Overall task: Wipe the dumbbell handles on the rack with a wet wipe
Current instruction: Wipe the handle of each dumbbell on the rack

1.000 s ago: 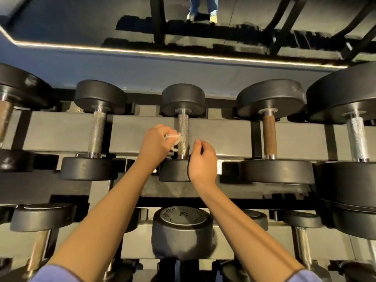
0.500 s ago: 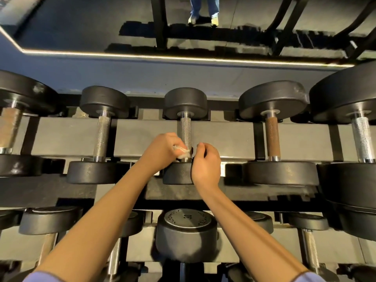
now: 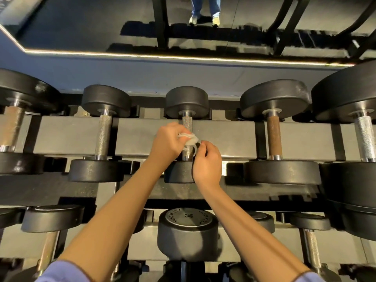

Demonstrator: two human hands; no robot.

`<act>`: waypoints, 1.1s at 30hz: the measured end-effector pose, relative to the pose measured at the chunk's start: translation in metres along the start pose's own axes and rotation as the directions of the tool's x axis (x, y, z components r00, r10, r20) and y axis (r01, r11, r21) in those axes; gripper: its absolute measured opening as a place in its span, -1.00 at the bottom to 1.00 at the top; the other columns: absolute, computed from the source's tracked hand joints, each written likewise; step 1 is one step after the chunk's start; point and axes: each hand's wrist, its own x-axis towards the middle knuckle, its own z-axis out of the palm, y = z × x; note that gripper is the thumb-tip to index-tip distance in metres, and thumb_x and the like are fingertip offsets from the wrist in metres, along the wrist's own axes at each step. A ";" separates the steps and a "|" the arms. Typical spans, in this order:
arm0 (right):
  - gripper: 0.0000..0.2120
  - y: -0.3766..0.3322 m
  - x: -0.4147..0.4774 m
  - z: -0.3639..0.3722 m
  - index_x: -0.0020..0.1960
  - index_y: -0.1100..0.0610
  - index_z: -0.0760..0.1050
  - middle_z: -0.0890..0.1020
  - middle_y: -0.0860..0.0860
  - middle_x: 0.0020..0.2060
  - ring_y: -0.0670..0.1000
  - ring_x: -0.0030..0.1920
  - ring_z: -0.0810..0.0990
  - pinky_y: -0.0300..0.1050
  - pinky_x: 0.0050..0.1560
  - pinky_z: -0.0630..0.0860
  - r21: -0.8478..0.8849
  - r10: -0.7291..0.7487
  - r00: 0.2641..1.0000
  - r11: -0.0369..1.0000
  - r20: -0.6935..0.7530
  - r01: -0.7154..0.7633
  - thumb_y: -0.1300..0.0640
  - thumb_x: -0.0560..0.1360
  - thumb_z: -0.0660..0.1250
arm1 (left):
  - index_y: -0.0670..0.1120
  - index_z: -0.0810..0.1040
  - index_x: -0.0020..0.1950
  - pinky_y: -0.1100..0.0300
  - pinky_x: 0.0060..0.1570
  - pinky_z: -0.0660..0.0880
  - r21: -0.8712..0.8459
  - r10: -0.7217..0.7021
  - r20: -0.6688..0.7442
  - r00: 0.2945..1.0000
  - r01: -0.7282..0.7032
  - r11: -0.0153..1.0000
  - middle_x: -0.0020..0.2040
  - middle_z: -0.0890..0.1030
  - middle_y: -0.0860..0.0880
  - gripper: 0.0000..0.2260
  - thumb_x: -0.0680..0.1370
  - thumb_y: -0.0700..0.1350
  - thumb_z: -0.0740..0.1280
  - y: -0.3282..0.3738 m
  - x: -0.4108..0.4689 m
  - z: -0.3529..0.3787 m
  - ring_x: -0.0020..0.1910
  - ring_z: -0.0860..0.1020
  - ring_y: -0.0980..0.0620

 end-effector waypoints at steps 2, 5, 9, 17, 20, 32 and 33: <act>-0.67 0.001 0.000 -0.001 0.30 0.12 0.48 0.54 0.00 0.22 0.01 0.23 0.47 -0.16 0.17 0.38 0.023 -0.006 0.999 1.000 0.032 0.005 0.11 0.63 0.08 | -0.13 0.69 -0.06 0.31 -0.19 0.44 -0.032 -0.032 0.073 0.997 0.035 0.999 -0.16 0.64 -0.08 -0.82 0.46 -0.11 0.33 0.005 -0.017 0.000 -0.20 0.55 0.06; -0.68 0.003 -0.001 -0.001 0.30 0.08 0.49 0.57 -0.01 0.19 -0.02 0.19 0.51 -0.15 0.18 0.43 0.092 -0.044 0.993 0.995 0.105 0.034 0.13 0.62 0.09 | -0.15 0.68 -0.02 0.33 -0.16 0.46 -0.107 -0.078 0.046 0.996 0.082 0.991 -0.15 0.66 -0.05 -0.80 0.47 -0.11 0.31 0.017 -0.033 0.005 -0.18 0.57 0.09; -0.74 0.007 -0.002 -0.004 0.18 0.08 0.54 0.63 -0.01 -0.06 -0.07 -0.10 0.57 -0.15 -0.12 0.48 0.200 -0.093 0.985 0.978 0.149 0.062 0.14 0.63 0.12 | -0.14 0.57 0.15 0.43 -0.17 0.42 -0.213 -0.258 -0.032 0.966 0.245 0.946 -0.13 0.57 0.02 -0.80 0.54 -0.18 0.35 0.036 -0.028 0.013 -0.15 0.53 0.10; -0.88 0.009 0.019 -0.017 -0.08 0.17 0.55 0.63 0.09 -0.23 0.10 -0.19 0.58 0.03 -0.13 0.51 0.137 -0.139 0.977 0.984 0.162 0.117 0.18 0.57 0.25 | -0.06 0.46 0.16 0.17 -0.09 0.46 -0.260 -0.246 -0.246 0.937 0.181 0.949 -0.08 0.54 -0.01 -0.81 0.61 -0.06 0.13 0.040 -0.037 0.024 -0.09 0.52 0.03; -0.88 -0.007 0.044 -0.009 -0.12 0.15 0.53 0.59 0.07 -0.20 0.01 -0.18 0.53 -0.21 -0.21 0.42 0.059 -0.220 0.973 0.975 0.071 0.216 0.18 0.56 0.26 | -0.03 0.39 -0.06 0.15 -0.12 0.37 -0.245 -0.325 -0.301 0.897 0.257 0.935 -0.17 0.46 0.02 -0.86 0.65 -0.10 0.09 0.045 -0.037 0.023 -0.13 0.43 0.06; -0.92 -0.015 0.075 0.004 -0.17 0.19 0.61 0.60 0.05 -0.26 -0.07 -0.26 0.52 -0.45 -0.25 0.36 -0.033 -0.376 0.901 0.920 0.216 0.392 0.23 0.48 0.36 | 0.00 0.45 -0.07 0.19 -0.11 0.39 -0.285 -0.438 -0.315 0.842 0.356 0.890 -0.16 0.47 0.12 -0.78 0.67 -0.06 0.06 0.045 -0.037 0.026 -0.07 0.47 0.04; -0.92 -0.021 0.078 0.008 -0.16 0.20 0.60 0.60 0.05 -0.25 -0.09 -0.26 0.51 -0.46 -0.25 0.34 -0.026 -0.378 0.910 0.922 0.168 0.387 0.24 0.48 0.35 | -0.01 0.46 -0.06 0.18 -0.09 0.39 -0.286 -0.438 -0.315 0.842 0.356 0.890 -0.15 0.48 0.11 -0.78 0.67 -0.06 0.06 0.044 -0.036 0.026 -0.06 0.48 0.05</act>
